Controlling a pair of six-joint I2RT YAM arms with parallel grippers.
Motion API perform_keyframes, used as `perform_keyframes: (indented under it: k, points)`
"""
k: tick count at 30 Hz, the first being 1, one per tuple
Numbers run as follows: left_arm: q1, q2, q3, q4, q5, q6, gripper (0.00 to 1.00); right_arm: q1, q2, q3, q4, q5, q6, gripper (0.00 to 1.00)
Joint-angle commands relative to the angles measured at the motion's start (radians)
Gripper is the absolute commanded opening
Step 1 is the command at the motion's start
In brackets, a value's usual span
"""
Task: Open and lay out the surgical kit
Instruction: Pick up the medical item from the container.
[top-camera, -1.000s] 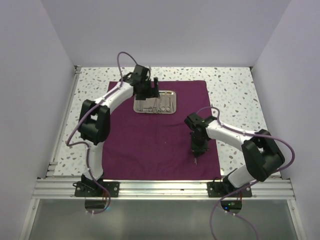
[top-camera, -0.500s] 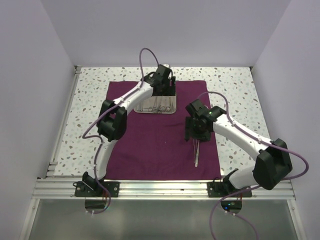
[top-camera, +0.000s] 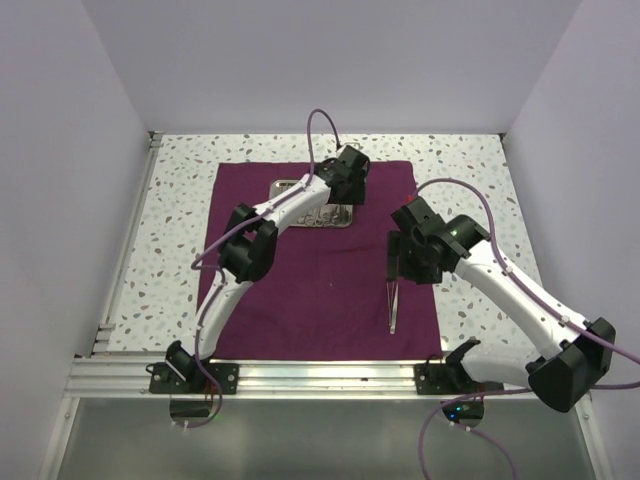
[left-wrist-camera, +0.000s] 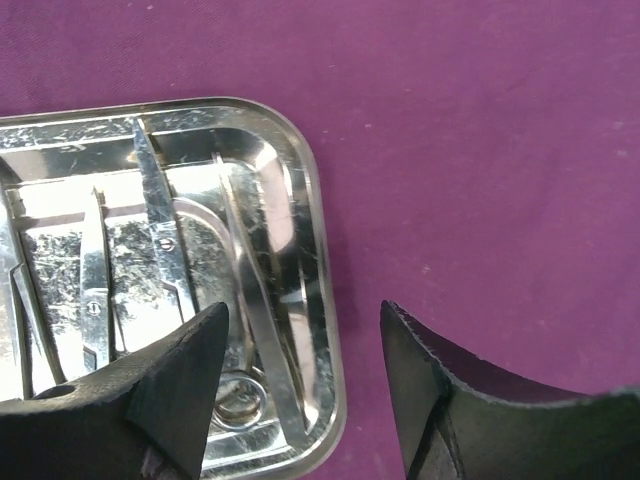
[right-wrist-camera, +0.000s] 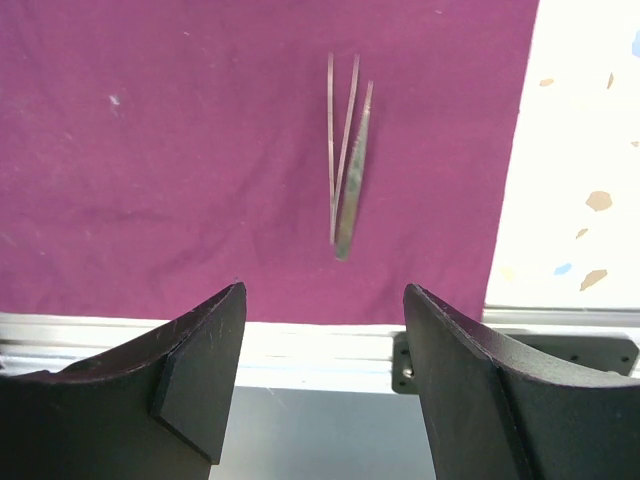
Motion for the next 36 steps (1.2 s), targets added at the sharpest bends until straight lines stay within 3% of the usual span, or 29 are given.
perform_keyframes:
  k: [1, 7, 22, 30, 36]
  points:
    - [-0.005, 0.017, 0.042, -0.009, -0.06, -0.034, 0.65, 0.0, -0.028, 0.001, -0.059, 0.041, 0.0, 0.68]
    - [-0.005, 0.029, 0.034, -0.003, -0.073, -0.04, 0.62, -0.002, -0.056, -0.023, -0.071, 0.059, -0.003, 0.68]
    - [-0.005, 0.066, 0.026, -0.012, -0.085, -0.088, 0.42, -0.011, -0.065, -0.02, -0.105, 0.091, -0.046, 0.68]
    - [-0.002, 0.066, 0.008, -0.03, -0.117, -0.123, 0.39, -0.017, -0.065, -0.022, -0.111, 0.095, -0.072, 0.68]
    - [0.002, 0.075, -0.015, -0.003, -0.064, -0.134, 0.26, -0.023, -0.064, -0.025, -0.11, 0.102, -0.087, 0.68]
